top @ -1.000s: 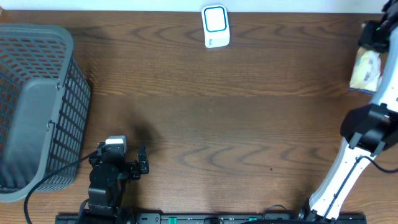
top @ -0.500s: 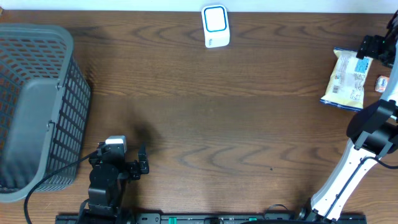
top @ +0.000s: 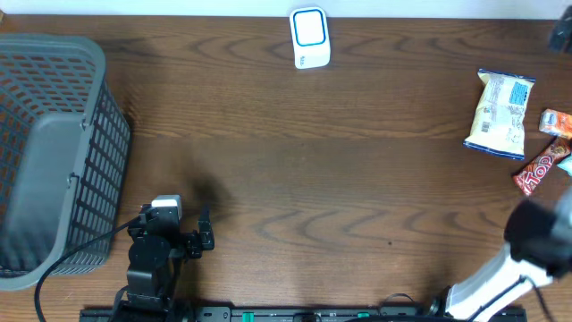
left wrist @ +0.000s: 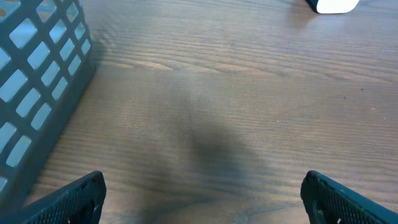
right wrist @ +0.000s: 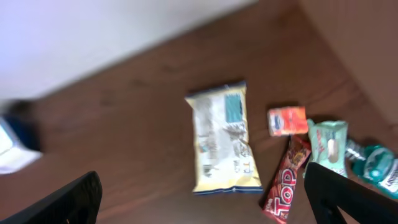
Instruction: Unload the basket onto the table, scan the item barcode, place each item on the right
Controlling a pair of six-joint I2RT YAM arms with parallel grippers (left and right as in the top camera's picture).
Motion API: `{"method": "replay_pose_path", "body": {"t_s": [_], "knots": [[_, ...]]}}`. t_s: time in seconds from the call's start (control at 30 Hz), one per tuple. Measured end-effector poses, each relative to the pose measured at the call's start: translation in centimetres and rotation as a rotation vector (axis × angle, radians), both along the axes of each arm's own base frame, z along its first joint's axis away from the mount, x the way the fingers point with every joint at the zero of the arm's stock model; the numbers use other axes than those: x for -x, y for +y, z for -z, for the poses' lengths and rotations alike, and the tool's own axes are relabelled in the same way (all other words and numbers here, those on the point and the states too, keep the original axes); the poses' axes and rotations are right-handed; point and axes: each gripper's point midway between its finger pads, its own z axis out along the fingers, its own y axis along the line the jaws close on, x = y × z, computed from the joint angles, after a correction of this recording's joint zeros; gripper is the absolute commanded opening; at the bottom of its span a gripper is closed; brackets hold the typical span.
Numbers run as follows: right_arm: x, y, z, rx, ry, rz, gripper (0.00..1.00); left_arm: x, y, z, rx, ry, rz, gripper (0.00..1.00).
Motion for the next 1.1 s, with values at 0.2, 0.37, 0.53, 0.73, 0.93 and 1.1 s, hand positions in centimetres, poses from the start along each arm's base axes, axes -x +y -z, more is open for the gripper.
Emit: {"method": "replay_pose_path", "body": {"t_s": [0.2,0.37,0.53,0.73,0.93,1.1], "knots": [[5.7,4.7,-6.1,-0.032,-0.121,-0.073,0.99,0.0,0.0,0.0,0.0,0.0,0.0,0.99],[9.2,7.7,-7.4,-0.084,-0.134,-0.123,0.99,0.0,0.0,0.0,0.0,0.0,0.0,0.99],[13.4,10.2,-9.1,-0.092,-0.165,-0.143,0.99,0.0,0.0,0.0,0.0,0.0,0.0,0.99],[18.9,13.0,-12.4,-0.037,-0.283,-0.165,0.99,0.0,0.0,0.0,0.0,0.0,0.0,0.99],[22.5,14.8,-14.3,0.011,-0.372,-0.177,0.99,0.0,0.0,0.0,0.0,0.0,0.0,0.99],[24.5,15.8,-15.2,0.039,-0.421,-0.181,0.99,0.0,0.0,0.0,0.0,0.0,0.0,0.99]]}}
